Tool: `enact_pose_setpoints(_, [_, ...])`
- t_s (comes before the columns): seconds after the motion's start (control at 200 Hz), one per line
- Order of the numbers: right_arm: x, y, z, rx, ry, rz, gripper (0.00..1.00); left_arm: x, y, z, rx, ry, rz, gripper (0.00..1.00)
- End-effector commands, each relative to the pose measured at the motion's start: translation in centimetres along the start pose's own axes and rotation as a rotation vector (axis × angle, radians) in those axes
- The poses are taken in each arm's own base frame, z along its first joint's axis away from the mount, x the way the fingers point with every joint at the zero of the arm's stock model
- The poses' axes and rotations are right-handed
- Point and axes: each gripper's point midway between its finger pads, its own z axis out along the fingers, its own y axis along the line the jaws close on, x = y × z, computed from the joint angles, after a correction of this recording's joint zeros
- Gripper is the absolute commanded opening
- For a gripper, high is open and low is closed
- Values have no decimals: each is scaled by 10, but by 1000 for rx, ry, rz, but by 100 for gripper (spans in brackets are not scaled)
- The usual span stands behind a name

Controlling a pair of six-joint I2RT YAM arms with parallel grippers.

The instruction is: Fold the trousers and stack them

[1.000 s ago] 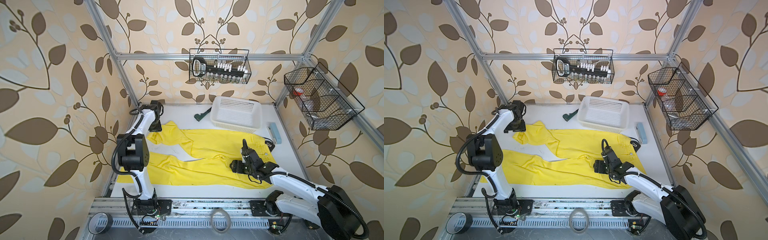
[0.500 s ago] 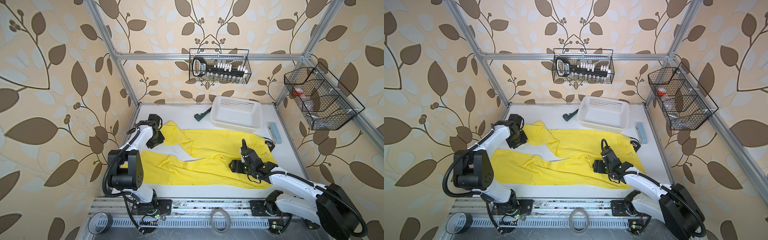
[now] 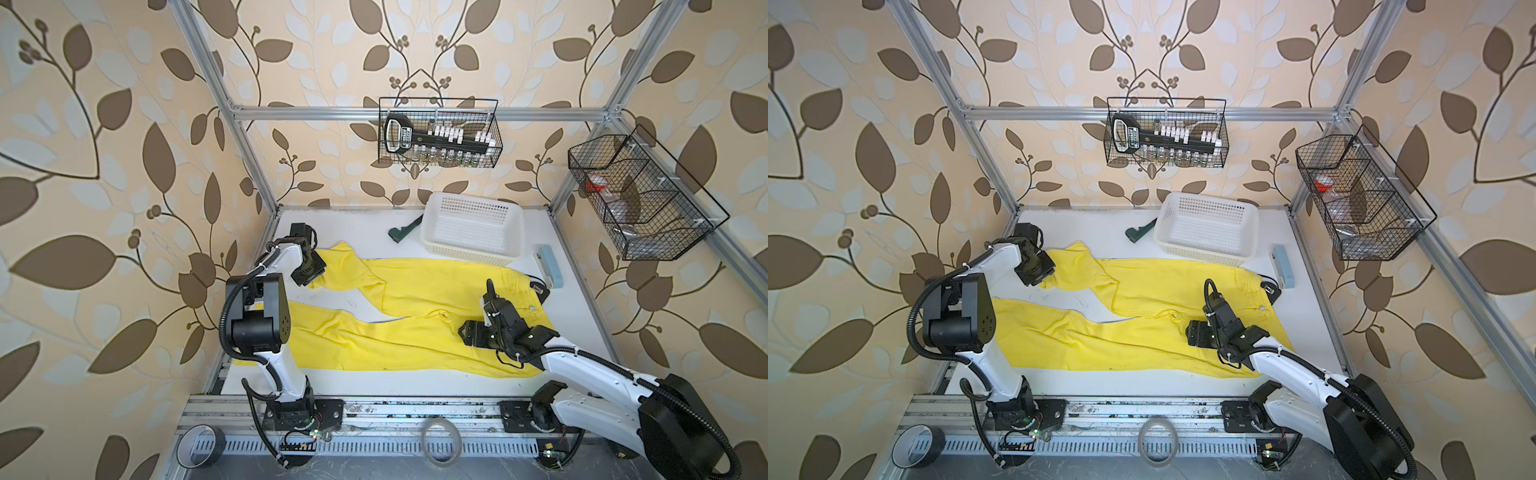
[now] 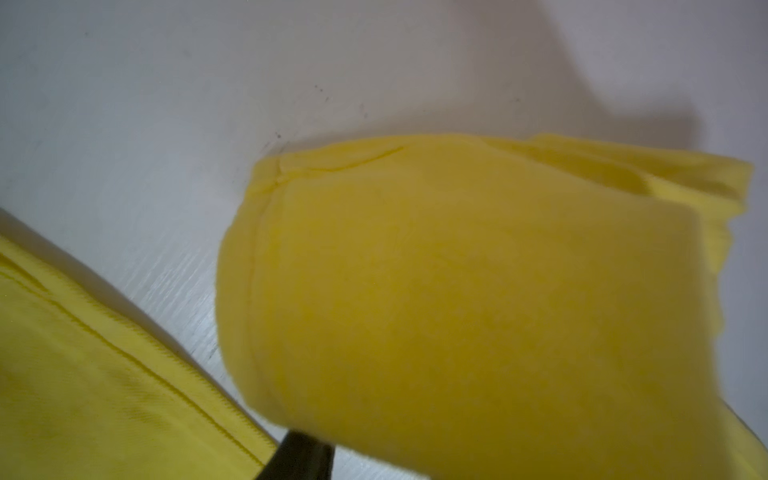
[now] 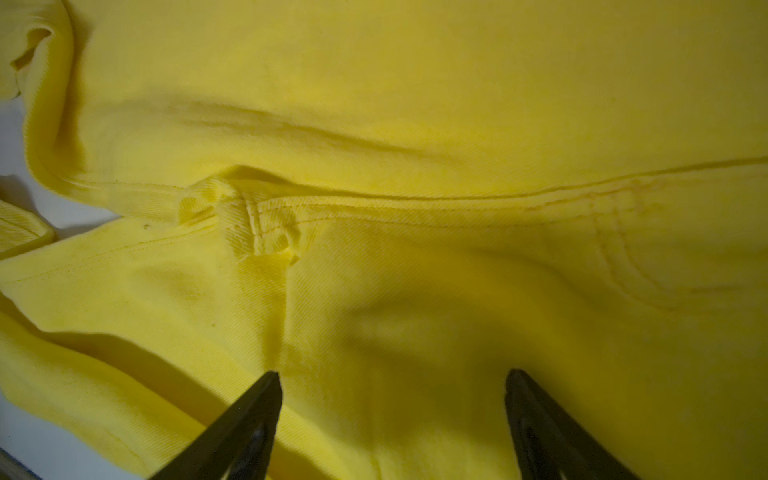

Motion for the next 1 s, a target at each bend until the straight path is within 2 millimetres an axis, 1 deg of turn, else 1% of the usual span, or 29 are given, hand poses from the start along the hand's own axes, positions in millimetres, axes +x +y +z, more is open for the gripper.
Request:
enact_pose_setpoints(0.0, [8,-6,3,22,20,7,85,-19,-21,-6,76,-31,7,39])
enact_pose_setpoints(0.15, [8,-6,4,22,21,4,85,-16,-19,6,54,2,25,39])
enact_pose_setpoints(0.285, [8,-5,6,19,27,3,85,-19,-27,14,73,22,36,35])
enact_pose_setpoints(0.41, [8,-5,7,17,29,6,85,-15,-20,24,28,48,44,33])
enact_pose_setpoints(0.51, [10,-5,9,16,34,9,85,-11,-15,29,7,62,43,24])
enact_pose_setpoints(0.52, [10,-5,9,16,35,9,85,-11,-15,29,5,62,42,22])
enact_pose_setpoints(0.54, [10,-5,9,14,35,8,85,-10,-14,30,1,64,43,20])
enact_pose_setpoints(0.605, [10,-4,10,12,36,8,85,-11,-13,31,-4,66,45,15])
enact_pose_setpoints(0.62, [10,-4,10,12,38,8,85,-11,-14,31,-1,67,46,12])
enact_pose_setpoints(0.65, [10,-3,10,11,37,7,85,-11,-14,29,-2,66,48,10])
enact_pose_setpoints(0.665, [11,-4,10,12,39,7,85,-12,-14,28,-2,62,49,7])
enact_pose_setpoints(0.695, [11,-4,10,13,40,7,85,-12,-13,26,-8,60,52,5])
enact_pose_setpoints(0.79, [10,-4,11,12,39,6,85,-12,-8,24,-33,54,63,4])
enact_pose_setpoints(0.85, [11,-4,12,11,42,6,85,-10,-4,26,-42,59,66,2])
enact_pose_setpoints(0.875, [11,-3,12,10,42,6,85,-10,-5,27,-41,62,66,0])
enact_pose_setpoints(0.925, [10,-3,11,9,40,4,85,-9,-6,27,-35,67,70,0])
enact_pose_setpoints(0.995, [10,-3,11,9,38,6,85,-14,-7,20,-36,51,73,0])
